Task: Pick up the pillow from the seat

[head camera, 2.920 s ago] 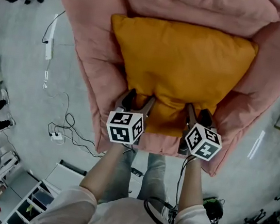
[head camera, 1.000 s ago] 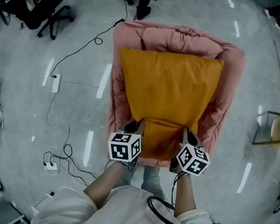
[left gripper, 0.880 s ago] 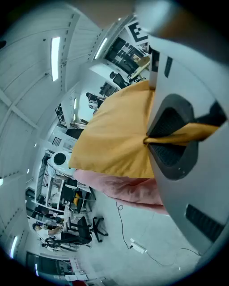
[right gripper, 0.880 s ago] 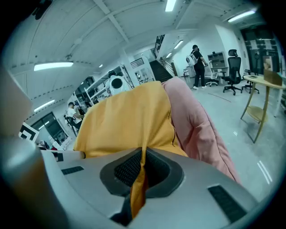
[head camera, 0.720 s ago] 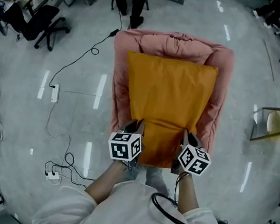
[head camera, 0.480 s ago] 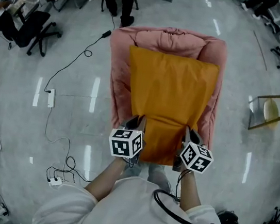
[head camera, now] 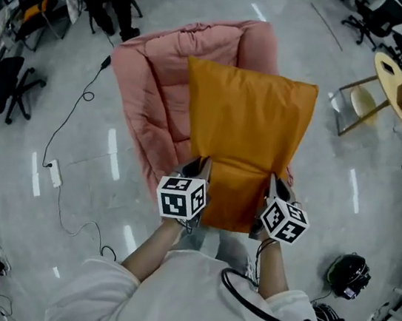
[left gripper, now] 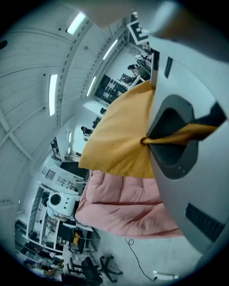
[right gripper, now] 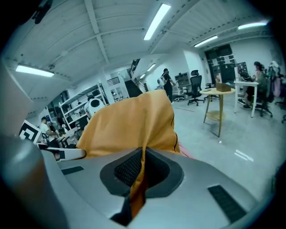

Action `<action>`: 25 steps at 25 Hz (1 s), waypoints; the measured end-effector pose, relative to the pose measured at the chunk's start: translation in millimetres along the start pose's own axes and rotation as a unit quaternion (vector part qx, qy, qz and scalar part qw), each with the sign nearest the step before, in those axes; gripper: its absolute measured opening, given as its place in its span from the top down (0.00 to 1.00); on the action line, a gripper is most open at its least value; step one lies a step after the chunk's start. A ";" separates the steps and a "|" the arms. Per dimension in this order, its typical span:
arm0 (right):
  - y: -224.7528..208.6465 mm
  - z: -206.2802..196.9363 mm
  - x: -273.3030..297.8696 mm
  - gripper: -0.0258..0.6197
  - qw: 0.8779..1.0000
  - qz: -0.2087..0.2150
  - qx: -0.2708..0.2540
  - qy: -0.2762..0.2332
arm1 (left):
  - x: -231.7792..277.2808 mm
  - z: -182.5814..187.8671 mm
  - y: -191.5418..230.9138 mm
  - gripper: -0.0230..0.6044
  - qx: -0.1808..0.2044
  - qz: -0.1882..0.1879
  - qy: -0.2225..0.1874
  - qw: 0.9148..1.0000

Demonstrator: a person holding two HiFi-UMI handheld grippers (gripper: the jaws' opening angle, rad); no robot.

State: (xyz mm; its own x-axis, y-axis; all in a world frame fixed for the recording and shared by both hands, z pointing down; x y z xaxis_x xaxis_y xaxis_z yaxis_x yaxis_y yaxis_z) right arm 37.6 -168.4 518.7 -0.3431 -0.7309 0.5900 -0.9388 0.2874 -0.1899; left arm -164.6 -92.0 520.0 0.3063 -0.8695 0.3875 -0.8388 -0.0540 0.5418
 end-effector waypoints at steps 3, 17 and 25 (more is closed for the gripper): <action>-33.8 -2.2 -20.7 0.91 0.999 -0.034 0.023 -0.011 | 19.1 -6.6 -27.8 0.92 0.014 -0.035 0.019 0.999; -177.6 -43.9 -123.3 0.91 0.986 -0.127 0.099 -0.048 | 63.6 -78.5 -167.2 0.92 0.077 -0.126 0.088 0.985; -277.4 -86.9 -200.7 0.91 0.977 -0.156 0.130 -0.061 | 69.7 -153.1 -270.4 0.92 0.105 -0.160 0.107 0.976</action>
State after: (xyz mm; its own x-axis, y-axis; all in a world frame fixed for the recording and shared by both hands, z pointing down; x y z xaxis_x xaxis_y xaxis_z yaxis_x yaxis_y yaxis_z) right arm 369.6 -47.7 521.2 -0.0249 -0.8309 0.5559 -0.9692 -0.1163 -0.2172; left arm 152.5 -62.8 514.7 0.6361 -0.6705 0.3819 -0.7512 -0.4250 0.5051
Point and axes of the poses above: the fingertips, and each gripper's own axes: x forward along the fingers, y to its left, z out of its top, the point moved 3 cm from there along -x, backward along the fingers, and after that the axes turned 14 degrees about -z, right-handed, at the moved point
